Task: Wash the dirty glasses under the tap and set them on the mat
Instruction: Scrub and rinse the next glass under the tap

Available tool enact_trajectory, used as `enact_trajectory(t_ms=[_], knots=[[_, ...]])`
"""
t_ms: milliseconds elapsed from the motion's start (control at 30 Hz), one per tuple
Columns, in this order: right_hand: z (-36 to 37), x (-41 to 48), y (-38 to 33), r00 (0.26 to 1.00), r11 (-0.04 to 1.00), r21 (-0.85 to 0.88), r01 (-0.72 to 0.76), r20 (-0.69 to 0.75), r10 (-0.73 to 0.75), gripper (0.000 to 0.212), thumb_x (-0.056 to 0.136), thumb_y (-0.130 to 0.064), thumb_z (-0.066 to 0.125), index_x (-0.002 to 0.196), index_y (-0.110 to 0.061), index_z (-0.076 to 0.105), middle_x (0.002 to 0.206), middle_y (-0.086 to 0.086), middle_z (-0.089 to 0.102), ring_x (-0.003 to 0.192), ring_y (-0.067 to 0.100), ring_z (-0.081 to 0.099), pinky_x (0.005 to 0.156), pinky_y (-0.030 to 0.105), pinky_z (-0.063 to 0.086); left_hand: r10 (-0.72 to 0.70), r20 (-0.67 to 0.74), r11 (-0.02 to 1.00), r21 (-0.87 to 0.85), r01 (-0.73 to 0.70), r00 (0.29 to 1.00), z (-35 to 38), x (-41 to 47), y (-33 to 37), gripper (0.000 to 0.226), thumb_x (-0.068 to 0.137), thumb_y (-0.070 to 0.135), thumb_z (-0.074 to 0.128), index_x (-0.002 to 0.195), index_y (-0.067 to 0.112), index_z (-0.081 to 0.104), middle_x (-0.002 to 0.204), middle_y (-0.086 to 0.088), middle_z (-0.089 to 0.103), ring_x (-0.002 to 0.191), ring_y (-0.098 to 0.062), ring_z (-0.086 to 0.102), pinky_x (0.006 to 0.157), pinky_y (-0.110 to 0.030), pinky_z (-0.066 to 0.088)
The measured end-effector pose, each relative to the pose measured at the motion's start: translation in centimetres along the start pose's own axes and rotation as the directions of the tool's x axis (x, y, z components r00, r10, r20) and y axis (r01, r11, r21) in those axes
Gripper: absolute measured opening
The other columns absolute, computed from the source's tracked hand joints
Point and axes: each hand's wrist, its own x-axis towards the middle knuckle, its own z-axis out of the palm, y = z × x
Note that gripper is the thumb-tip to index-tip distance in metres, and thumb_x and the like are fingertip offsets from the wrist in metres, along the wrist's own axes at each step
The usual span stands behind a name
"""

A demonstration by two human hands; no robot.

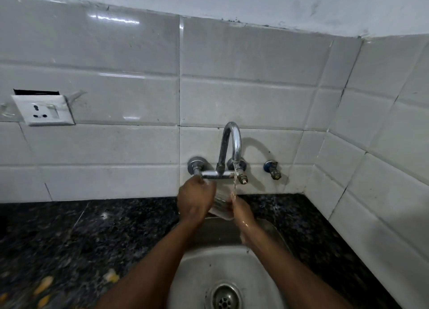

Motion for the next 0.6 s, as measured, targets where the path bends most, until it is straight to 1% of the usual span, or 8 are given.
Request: enact_trajectory(t_ms=[67,133,200,367,467,533,567,600], knots=[[0.4,-0.5,1.5,0.982,0.972,0.174,-0.157,0.132,0.135,0.048,0.101,-0.052,0.037,0.115,-0.016,0.065,0.11,0.013,0.07,0.09,0.024,0.065,0.069,0.032,0.056,0.267,0.074,0.937,0.213,-0.277,0.961,-0.5,0.3,1.0,0.024,0.088,0.039,0.056,0.091,0.018,0.068,0.084,-0.002,0.067,0.069,-0.017,0.055,0.062,-0.027,0.04],[0.9,-1.1,2.6,0.951,0.88,0.386,-0.275,0.244,0.19,0.057,0.095,-0.062,0.042,0.117,-0.014,0.065,0.11,0.018,0.072,0.086,0.028,0.068,0.067,0.034,0.059,0.404,0.157,0.847,0.307,-0.433,0.901,-0.4,0.5,1.7,0.027,0.086,0.037,0.055,0.1,0.017,0.068,0.09,-0.005,0.068,0.072,-0.02,0.057,0.062,-0.029,0.045],[1.1,-1.3,3.3,0.941,0.786,0.539,-0.302,0.299,0.157,0.061,0.093,-0.062,0.047,0.119,-0.009,0.066,0.107,0.021,0.072,0.084,0.029,0.071,0.08,0.038,0.058,0.484,0.197,0.782,0.34,-0.523,0.852,-0.4,0.5,2.4,0.03,0.085,0.036,0.055,0.104,0.016,0.067,0.094,-0.009,0.068,0.079,-0.026,0.062,0.065,-0.031,0.047],[1.0,-1.2,2.0,0.968,0.717,0.666,-0.203,0.249,0.043,0.055,0.084,-0.057,0.06,0.108,-0.008,0.071,0.099,0.016,0.07,0.074,0.021,0.065,0.063,0.029,0.05,0.318,-0.018,0.943,0.11,-0.315,0.948,0.1,-0.4,1.2,0.03,0.09,0.039,0.055,0.101,0.017,0.071,0.092,-0.007,0.073,0.082,-0.026,0.067,0.071,-0.031,0.05],[0.9,-0.6,0.4,0.998,0.9,0.437,0.003,0.057,-0.031,0.041,0.088,-0.046,0.062,0.111,-0.012,0.066,0.106,0.015,0.071,0.081,0.023,0.065,0.058,0.029,0.047,0.097,0.001,0.988,-0.117,-0.096,0.995,0.6,-0.8,-0.9,0.031,0.097,0.038,0.052,0.099,0.012,0.069,0.091,-0.004,0.072,0.076,-0.019,0.063,0.067,-0.027,0.045],[0.1,-0.3,-0.9,0.978,0.975,0.069,0.209,-0.029,-0.208,0.042,0.087,-0.042,0.068,0.118,-0.015,0.059,0.114,0.011,0.068,0.087,0.023,0.068,0.059,0.031,0.054,-0.09,0.111,0.97,-0.215,0.112,0.99,0.9,-0.5,-2.5,0.034,0.097,0.04,0.051,0.096,0.01,0.067,0.094,-0.008,0.07,0.079,-0.022,0.063,0.072,-0.03,0.051],[-0.5,0.0,-1.5,0.941,0.924,-0.19,0.333,0.0,-0.339,0.045,0.084,-0.04,0.072,0.121,-0.019,0.056,0.117,0.006,0.065,0.091,0.021,0.067,0.067,0.033,0.057,-0.174,0.162,0.951,-0.229,0.209,0.971,1.1,-0.2,-3.2,0.039,0.094,0.045,0.05,0.095,0.009,0.066,0.095,-0.012,0.07,0.084,-0.028,0.066,0.078,-0.037,0.056],[-1.1,0.3,-2.1,0.888,0.784,-0.427,0.449,0.115,-0.446,0.05,0.081,-0.042,0.074,0.123,-0.023,0.054,0.12,0.002,0.062,0.097,0.018,0.064,0.078,0.034,0.057,-0.231,0.189,0.935,-0.227,0.271,0.954,1.2,0.2,-3.9,0.045,0.088,0.05,0.049,0.093,0.009,0.066,0.095,-0.015,0.071,0.086,-0.034,0.068,0.081,-0.045,0.058]])
